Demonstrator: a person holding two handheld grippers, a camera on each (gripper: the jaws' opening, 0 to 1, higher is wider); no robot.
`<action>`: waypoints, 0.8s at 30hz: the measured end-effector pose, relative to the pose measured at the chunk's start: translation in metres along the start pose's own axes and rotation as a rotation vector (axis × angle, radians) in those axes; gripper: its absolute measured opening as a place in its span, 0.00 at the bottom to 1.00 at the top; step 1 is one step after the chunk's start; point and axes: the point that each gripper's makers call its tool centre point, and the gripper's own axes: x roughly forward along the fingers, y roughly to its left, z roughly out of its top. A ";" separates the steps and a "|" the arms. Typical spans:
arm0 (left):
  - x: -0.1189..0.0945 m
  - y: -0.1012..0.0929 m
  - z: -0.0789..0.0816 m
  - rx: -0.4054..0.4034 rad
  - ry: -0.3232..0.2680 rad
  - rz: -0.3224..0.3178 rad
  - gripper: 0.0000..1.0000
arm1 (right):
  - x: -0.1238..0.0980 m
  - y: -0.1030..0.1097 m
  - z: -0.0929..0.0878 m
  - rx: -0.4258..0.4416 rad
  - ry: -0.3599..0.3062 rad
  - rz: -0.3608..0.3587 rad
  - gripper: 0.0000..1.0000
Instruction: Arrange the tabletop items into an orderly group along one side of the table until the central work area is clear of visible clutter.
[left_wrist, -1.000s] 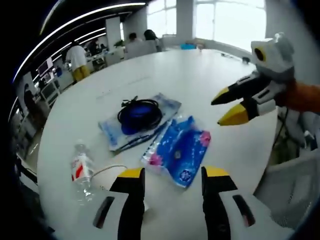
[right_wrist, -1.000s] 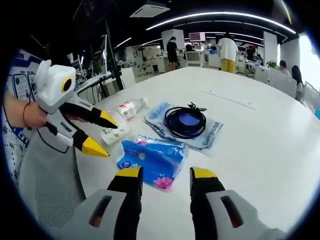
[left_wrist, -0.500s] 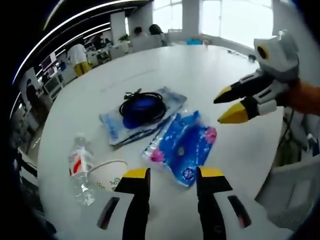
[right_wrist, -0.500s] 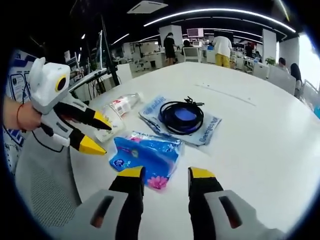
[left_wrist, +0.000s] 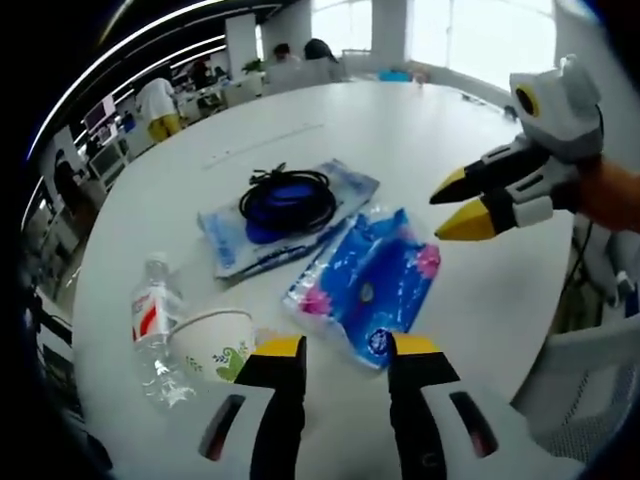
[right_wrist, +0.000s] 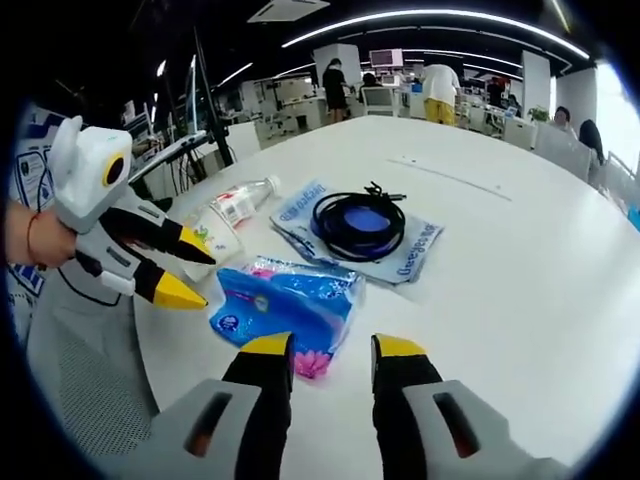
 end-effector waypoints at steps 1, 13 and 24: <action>0.001 0.000 -0.001 -0.002 0.004 0.000 0.27 | 0.001 0.000 0.000 0.003 0.000 0.001 0.28; 0.006 0.002 -0.009 -0.044 0.026 0.001 0.23 | 0.010 0.001 -0.003 0.019 0.015 0.007 0.26; 0.014 0.000 -0.013 -0.064 0.048 -0.006 0.18 | 0.018 0.000 -0.008 0.031 0.037 0.007 0.24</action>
